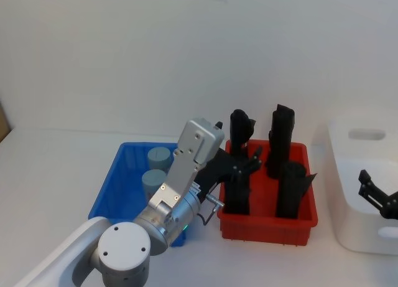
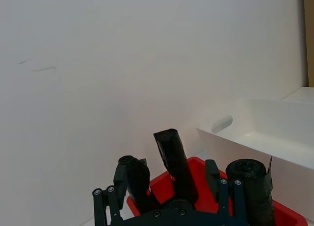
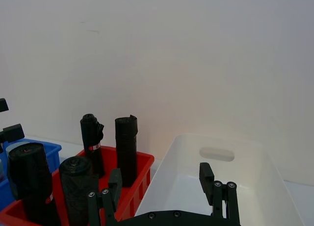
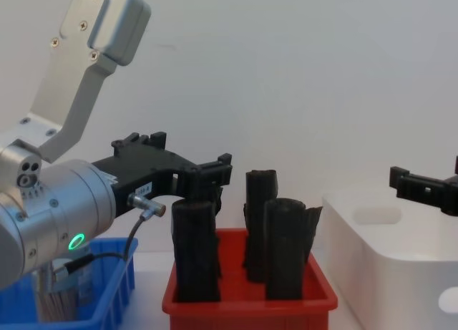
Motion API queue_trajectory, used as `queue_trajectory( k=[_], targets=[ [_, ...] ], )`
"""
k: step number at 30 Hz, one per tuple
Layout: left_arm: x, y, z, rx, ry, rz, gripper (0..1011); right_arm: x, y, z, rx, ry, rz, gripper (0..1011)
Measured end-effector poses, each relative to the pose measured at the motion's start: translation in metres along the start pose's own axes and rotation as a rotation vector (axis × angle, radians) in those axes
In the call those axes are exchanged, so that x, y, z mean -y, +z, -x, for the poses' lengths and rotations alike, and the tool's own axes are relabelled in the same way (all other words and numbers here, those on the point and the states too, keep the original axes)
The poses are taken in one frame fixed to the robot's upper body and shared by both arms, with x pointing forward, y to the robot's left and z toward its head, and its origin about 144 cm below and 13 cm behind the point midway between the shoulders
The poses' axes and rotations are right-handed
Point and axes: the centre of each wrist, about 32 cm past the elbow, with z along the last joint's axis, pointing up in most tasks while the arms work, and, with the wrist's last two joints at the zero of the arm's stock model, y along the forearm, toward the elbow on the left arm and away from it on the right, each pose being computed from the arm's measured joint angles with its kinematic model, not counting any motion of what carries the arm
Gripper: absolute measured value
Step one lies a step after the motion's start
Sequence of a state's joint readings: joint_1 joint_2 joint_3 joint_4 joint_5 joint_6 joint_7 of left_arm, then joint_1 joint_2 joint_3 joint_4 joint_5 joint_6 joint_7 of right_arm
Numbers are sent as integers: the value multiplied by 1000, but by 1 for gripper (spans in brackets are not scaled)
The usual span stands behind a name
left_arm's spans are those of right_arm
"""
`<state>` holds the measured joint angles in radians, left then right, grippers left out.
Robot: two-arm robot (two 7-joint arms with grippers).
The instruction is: Pick the cotton swabs from the blue box and place them into the white box.
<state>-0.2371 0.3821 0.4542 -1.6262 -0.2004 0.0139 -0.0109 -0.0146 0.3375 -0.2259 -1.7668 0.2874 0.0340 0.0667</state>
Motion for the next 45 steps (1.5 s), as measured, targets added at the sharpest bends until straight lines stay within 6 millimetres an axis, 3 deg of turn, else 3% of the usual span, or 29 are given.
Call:
queue_trajectory(
  k=[45],
  targets=[
    [0, 0, 0, 0, 0, 0, 1004, 0, 0, 0, 0, 0, 0, 1001]
  ],
)
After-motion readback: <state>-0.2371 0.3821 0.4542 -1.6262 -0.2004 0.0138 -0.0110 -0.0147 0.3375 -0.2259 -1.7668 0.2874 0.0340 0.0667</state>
